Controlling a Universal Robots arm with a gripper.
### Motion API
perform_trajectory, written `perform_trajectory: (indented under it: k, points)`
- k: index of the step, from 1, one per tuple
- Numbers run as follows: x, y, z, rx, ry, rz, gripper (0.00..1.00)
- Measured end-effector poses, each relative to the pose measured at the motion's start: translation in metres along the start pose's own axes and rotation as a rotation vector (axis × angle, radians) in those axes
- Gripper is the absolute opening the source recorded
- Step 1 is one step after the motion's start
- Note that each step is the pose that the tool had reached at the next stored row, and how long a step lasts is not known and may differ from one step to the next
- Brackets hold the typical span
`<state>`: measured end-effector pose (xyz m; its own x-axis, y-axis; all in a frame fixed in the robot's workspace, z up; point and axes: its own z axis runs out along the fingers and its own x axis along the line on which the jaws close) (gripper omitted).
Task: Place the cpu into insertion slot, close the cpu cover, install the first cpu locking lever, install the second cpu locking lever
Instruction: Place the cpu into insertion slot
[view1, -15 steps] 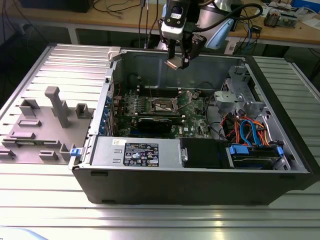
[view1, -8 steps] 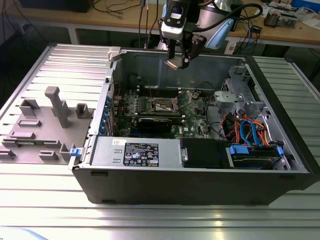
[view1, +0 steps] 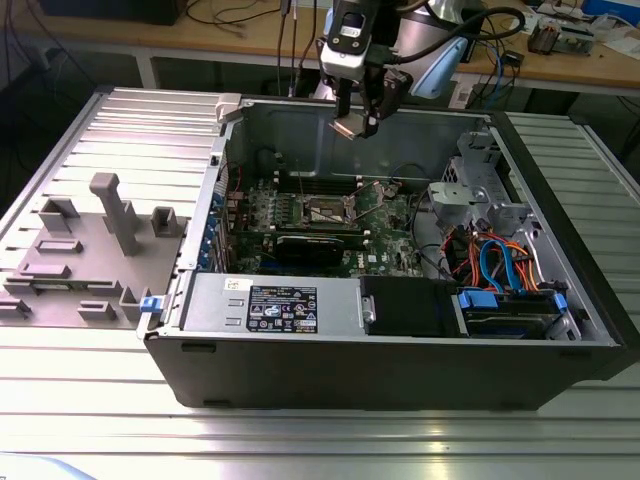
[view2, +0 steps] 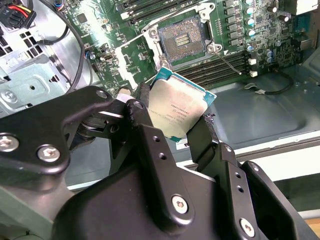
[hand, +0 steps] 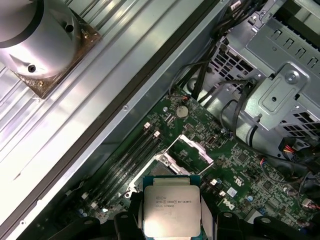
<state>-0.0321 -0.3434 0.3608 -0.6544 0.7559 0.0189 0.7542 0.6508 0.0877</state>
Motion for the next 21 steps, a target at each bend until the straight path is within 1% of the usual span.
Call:
perform_trajectory:
  k: [4, 18, 20, 21]
  points:
    - [0.0, 0.0, 0.0, -0.0003, -0.0014, 0.015, 0.54]
    - [0.0, 0.0, 0.0, -0.0004, -0.0016, 0.018, 0.54]
    - [0.0, 0.0, 0.0, -0.0004, -0.0022, 0.025, 0.54]
    - [0.0, 0.0, 0.0001, -0.0007, -0.0032, 0.035, 0.54]
